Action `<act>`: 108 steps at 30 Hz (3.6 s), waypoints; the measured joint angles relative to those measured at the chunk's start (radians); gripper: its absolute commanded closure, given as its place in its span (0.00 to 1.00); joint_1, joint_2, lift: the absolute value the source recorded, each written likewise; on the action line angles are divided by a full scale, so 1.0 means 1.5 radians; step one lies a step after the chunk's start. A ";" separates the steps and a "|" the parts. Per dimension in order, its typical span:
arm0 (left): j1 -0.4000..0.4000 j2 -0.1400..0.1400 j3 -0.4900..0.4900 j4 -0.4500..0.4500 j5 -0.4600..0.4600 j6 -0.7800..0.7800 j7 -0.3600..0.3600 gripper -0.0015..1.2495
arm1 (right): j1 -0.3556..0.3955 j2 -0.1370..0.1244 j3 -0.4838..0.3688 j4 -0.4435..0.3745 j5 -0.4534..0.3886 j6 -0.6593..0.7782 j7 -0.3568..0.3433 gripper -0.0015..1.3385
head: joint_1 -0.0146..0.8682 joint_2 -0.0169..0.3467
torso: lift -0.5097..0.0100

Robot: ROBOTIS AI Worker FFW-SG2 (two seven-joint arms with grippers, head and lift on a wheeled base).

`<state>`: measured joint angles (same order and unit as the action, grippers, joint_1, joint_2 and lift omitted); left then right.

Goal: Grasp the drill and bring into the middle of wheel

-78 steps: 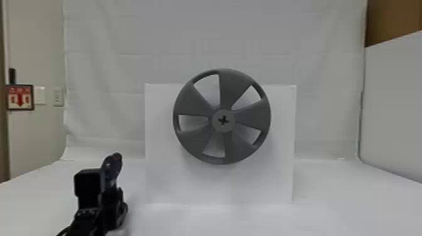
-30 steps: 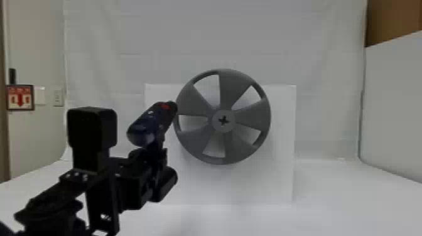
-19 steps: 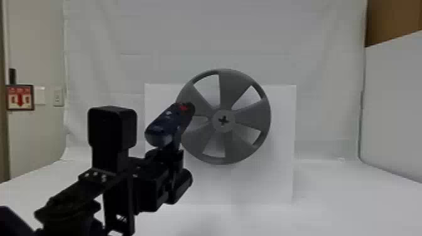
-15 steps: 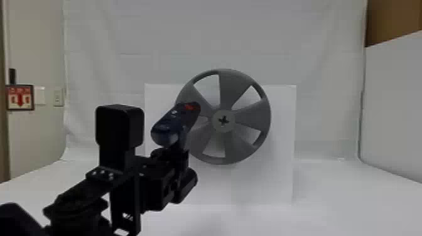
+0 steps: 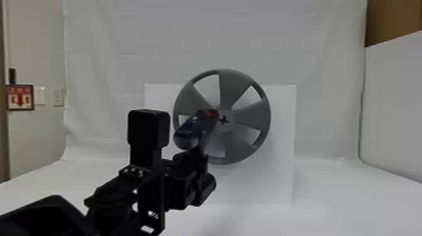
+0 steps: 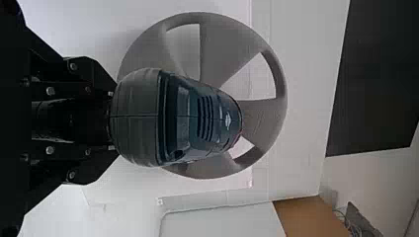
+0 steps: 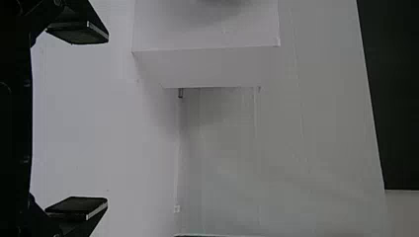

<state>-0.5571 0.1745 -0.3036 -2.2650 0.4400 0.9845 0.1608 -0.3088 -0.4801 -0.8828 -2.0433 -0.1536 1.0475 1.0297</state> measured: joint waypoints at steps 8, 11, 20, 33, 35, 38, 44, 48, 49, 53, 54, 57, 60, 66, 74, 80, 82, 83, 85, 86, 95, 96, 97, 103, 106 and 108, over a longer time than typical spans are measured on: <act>-0.014 -0.013 -0.016 0.036 0.000 -0.015 -0.011 0.95 | 0.000 0.000 0.002 0.000 0.001 0.001 0.000 0.10 | 0.08 0.13 | 0.21; -0.019 -0.018 -0.021 0.048 0.000 -0.019 -0.015 0.95 | 0.000 0.000 0.003 0.000 0.001 0.001 0.000 0.10 | 0.08 0.13 | 0.21; -0.033 -0.027 -0.041 0.075 -0.002 -0.037 -0.015 0.95 | 0.001 0.000 0.005 0.000 0.001 0.002 0.000 0.10 | 0.08 0.13 | 0.21; -0.045 -0.034 -0.052 0.115 -0.014 -0.057 -0.015 0.95 | 0.003 0.000 0.008 0.000 0.001 0.002 0.000 0.10 | 0.08 0.13 | 0.21; -0.046 -0.035 -0.052 0.120 -0.017 -0.058 -0.015 0.95 | 0.004 0.000 0.009 0.000 0.001 0.002 0.000 0.10 | 0.08 0.13 | 0.21; -0.047 -0.036 -0.050 0.127 -0.022 -0.060 -0.015 0.95 | 0.004 0.000 0.009 0.000 0.000 0.002 0.000 0.10 | 0.08 0.13 | 0.21; -0.053 -0.037 -0.049 0.138 -0.031 -0.062 -0.015 0.95 | 0.006 0.000 0.011 0.000 0.000 0.003 0.000 0.10 | 0.08 0.13 | 0.21; -0.056 -0.037 -0.047 0.145 -0.034 -0.063 -0.015 0.95 | 0.006 0.000 0.012 0.000 0.000 0.003 0.000 0.10 | 0.08 0.13 | 0.21; -0.056 -0.037 -0.047 0.146 -0.035 -0.063 -0.015 0.95 | 0.006 0.000 0.013 0.000 0.000 0.003 0.000 0.10 | 0.08 0.13 | 0.21; -0.059 -0.037 -0.046 0.152 -0.036 -0.063 -0.015 0.95 | 0.006 0.000 0.013 0.000 0.000 0.004 0.000 0.10 | 0.08 0.13 | 0.21; -0.059 -0.037 -0.046 0.153 -0.036 -0.063 -0.015 0.95 | 0.006 0.000 0.013 0.000 0.000 0.004 0.000 0.10 | 0.08 0.13 | 0.21; -0.059 -0.037 -0.047 0.154 -0.037 -0.064 -0.015 0.95 | 0.006 0.000 0.015 0.000 0.000 0.004 0.000 0.10 | 0.08 0.13 | 0.21; -0.060 -0.037 -0.048 0.154 -0.037 -0.064 -0.015 0.95 | 0.006 0.000 0.016 0.000 0.002 0.004 0.000 0.10 | 0.08 0.13 | 0.21; -0.060 -0.037 -0.048 0.155 -0.037 -0.065 -0.015 0.95 | 0.005 0.000 0.018 0.000 0.005 0.005 0.000 0.10 | 0.08 0.13 | 0.21; -0.061 -0.037 -0.049 0.155 -0.039 -0.065 -0.015 0.95 | 0.002 0.000 0.021 0.000 0.008 0.005 0.000 0.10 | 0.08 0.13 | 0.21; -0.061 -0.037 -0.049 0.156 -0.040 -0.065 -0.015 0.95 | 0.002 0.000 0.022 0.000 0.008 0.006 0.000 0.10 | 0.08 0.13 | 0.21; -0.061 -0.037 -0.048 0.156 -0.040 -0.065 -0.015 0.95 | 0.001 0.000 0.022 0.000 0.008 0.006 0.000 0.10 | 0.08 0.13 | 0.21; -0.061 -0.037 -0.048 0.156 -0.040 -0.065 -0.015 0.95 | 0.001 0.000 0.022 0.000 0.008 0.006 0.000 0.10 | 0.08 0.13 | 0.21; -0.061 -0.037 -0.048 0.156 -0.041 -0.065 -0.015 0.95 | 0.001 0.000 0.022 0.000 0.008 0.006 0.000 0.10 | 0.08 0.13 | 0.21; -0.061 -0.037 -0.048 0.156 -0.041 -0.065 -0.015 0.95 | 0.001 0.000 0.022 0.000 0.008 0.006 0.000 0.10 | 0.08 0.13 | 0.21; -0.062 -0.037 -0.048 0.157 -0.042 -0.065 -0.015 0.95 | 0.001 0.000 0.023 0.000 0.009 0.006 0.000 0.10 | 0.08 0.13 | 0.21; -0.062 -0.037 -0.048 0.157 -0.042 -0.065 -0.015 0.95 | 0.001 0.000 0.023 0.000 0.009 0.006 0.000 0.10 | 0.08 0.13 | 0.21; -0.062 -0.037 -0.048 0.157 -0.042 -0.065 -0.015 0.95 | 0.001 0.000 0.023 0.000 0.009 0.006 0.000 0.10 | 0.08 0.13 | 0.21; -0.062 -0.037 -0.048 0.157 -0.043 -0.066 -0.015 0.95 | 0.000 0.000 0.024 0.000 0.009 0.006 0.000 0.10 | 0.08 0.13 | 0.21; -0.062 -0.037 -0.049 0.157 -0.044 -0.066 -0.015 0.95 | 0.000 0.000 0.024 0.000 0.009 0.007 0.000 0.10 | 0.08 0.13 | 0.21; -0.062 -0.037 -0.049 0.157 -0.044 -0.066 -0.015 0.95 | 0.000 0.000 0.024 0.000 0.009 0.007 0.000 0.10 | 0.08 0.13 | 0.21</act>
<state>-0.6507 0.1196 -0.3767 -2.0294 0.3741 0.8851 0.1380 -0.3094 -0.4806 -0.8468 -2.0433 -0.1396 1.0578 1.0297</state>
